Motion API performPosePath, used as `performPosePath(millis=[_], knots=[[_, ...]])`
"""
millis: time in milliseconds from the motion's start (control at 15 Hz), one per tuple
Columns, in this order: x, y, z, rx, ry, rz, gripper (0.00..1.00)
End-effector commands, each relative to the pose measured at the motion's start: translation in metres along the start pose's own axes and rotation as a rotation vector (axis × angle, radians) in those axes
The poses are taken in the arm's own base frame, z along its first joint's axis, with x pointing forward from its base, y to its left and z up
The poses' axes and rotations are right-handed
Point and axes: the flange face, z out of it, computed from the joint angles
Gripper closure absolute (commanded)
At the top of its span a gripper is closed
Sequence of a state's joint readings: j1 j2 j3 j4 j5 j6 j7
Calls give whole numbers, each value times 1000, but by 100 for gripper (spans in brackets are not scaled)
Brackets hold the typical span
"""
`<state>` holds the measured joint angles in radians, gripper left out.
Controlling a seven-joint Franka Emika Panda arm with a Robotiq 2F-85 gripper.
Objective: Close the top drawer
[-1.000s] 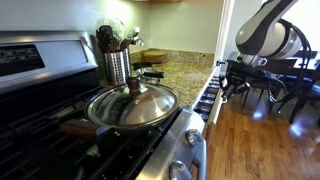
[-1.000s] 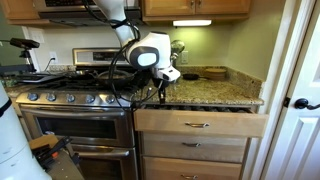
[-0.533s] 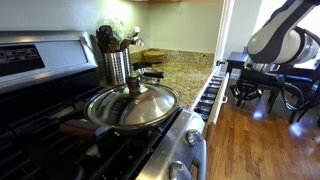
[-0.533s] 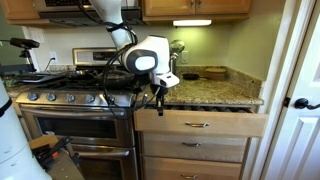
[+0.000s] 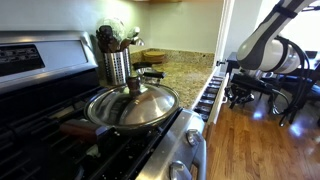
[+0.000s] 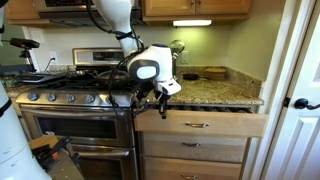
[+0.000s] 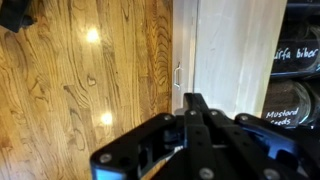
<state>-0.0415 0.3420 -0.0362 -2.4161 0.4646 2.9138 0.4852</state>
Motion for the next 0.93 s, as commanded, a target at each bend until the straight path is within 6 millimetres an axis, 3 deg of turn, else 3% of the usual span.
performPosePath(millis=[0,867], knots=[[13,-14,13,60,9,3,96],[35,-51,34,187,-32,-70,96]])
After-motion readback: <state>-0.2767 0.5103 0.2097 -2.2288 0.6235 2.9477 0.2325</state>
